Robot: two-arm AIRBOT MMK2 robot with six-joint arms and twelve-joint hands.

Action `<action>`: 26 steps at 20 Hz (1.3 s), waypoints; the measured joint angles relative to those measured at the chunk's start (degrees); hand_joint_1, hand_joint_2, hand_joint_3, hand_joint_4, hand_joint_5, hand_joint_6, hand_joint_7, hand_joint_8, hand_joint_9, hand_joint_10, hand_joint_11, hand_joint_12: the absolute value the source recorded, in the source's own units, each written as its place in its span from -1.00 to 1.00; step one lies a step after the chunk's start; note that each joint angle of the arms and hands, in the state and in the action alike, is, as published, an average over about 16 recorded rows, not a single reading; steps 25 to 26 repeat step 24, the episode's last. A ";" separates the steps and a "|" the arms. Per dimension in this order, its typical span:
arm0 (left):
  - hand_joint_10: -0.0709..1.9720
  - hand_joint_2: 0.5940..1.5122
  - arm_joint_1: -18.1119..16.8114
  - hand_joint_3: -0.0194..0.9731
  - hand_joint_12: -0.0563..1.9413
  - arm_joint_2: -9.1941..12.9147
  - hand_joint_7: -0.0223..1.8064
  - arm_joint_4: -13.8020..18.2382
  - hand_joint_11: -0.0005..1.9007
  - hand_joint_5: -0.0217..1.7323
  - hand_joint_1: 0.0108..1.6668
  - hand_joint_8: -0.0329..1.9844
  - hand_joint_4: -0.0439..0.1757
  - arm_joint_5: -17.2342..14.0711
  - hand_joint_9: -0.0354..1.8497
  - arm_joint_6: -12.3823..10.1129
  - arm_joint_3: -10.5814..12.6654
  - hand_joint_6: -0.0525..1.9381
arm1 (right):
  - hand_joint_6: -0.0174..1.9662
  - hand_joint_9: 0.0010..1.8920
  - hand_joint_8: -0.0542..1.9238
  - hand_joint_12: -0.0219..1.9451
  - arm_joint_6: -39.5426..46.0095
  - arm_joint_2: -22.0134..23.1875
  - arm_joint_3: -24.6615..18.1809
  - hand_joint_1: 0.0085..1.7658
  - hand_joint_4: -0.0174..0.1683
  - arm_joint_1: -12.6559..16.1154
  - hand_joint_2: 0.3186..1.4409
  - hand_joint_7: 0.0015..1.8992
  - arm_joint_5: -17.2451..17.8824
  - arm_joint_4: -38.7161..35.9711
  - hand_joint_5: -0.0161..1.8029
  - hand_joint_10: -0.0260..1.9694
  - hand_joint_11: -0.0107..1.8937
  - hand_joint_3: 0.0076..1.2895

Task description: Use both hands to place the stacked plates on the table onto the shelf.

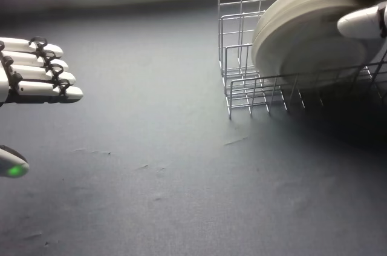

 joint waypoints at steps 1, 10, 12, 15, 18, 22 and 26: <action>-0.92 0.17 0.15 -0.92 -0.94 -0.04 -0.85 0.00 -0.97 -0.87 -0.99 -0.96 -0.53 -0.05 -0.87 -0.20 0.03 -0.93 | -0.47 -0.08 -0.51 0.31 0.03 0.00 -0.12 0.48 -0.88 0.25 0.28 0.01 0.11 0.03 -0.06 -0.37 -0.40 -0.99; -0.92 0.17 1.10 -0.92 -0.94 -0.79 -0.85 -0.18 -0.96 -0.87 -0.99 -0.96 -0.53 -0.49 -0.87 -1.39 0.94 -0.93 | -0.91 -0.22 -0.91 0.36 -0.35 -0.07 -3.10 0.35 -0.85 4.67 0.30 -0.10 1.40 -3.04 -0.16 -0.67 -0.67 -0.99; -0.92 0.17 1.20 -0.92 -0.93 -1.00 -0.85 -0.34 -0.96 -0.87 -0.99 -0.96 -0.53 -0.53 -0.87 -1.56 1.32 -0.93 | -0.93 -0.25 -0.92 0.38 -0.61 -0.16 -4.11 0.29 -0.85 5.53 0.30 -0.11 1.98 -6.36 -0.17 -0.68 -0.71 -0.99; -0.92 0.17 1.32 -0.92 -0.93 -1.32 -0.86 -0.57 -0.96 -0.87 -0.99 -0.96 -0.54 -0.63 -0.88 -1.78 1.83 -0.93 | -0.93 -0.30 -0.92 0.42 -1.07 -0.28 -5.71 0.19 -0.85 6.26 0.31 -0.16 3.31 -13.24 -0.22 -0.66 -0.77 -0.99; -0.92 0.17 1.43 -0.92 -0.93 -1.59 -0.86 -0.80 -0.97 -0.88 -0.99 -0.96 -0.54 -0.78 -0.89 -1.98 2.33 -0.93 | -0.94 -0.37 -0.92 0.45 -1.57 -0.25 -7.08 0.06 -0.85 6.29 0.33 -0.21 4.98 -20.74 -0.27 -0.63 -0.82 -0.99; -0.92 0.17 1.57 -0.92 -0.92 -1.78 -0.87 -1.03 -0.96 -0.88 -0.99 -0.96 -0.54 -0.82 -0.89 -2.15 2.93 -0.93 | -0.95 -0.42 -0.93 0.47 -1.96 -0.34 -8.11 -0.07 -0.85 5.94 0.34 -0.25 6.35 -27.88 -0.32 -0.61 -0.87 -0.99; -0.92 0.17 1.67 -0.92 -0.92 -1.86 -0.87 -1.17 -0.96 -0.87 -0.99 -0.96 -0.54 -0.78 -0.89 -2.20 3.07 -0.93 | -0.96 -0.46 -0.93 0.49 -2.09 -0.39 -8.52 -0.14 -0.85 5.38 0.34 -0.28 7.32 -32.08 -0.36 -0.59 -0.91 -0.99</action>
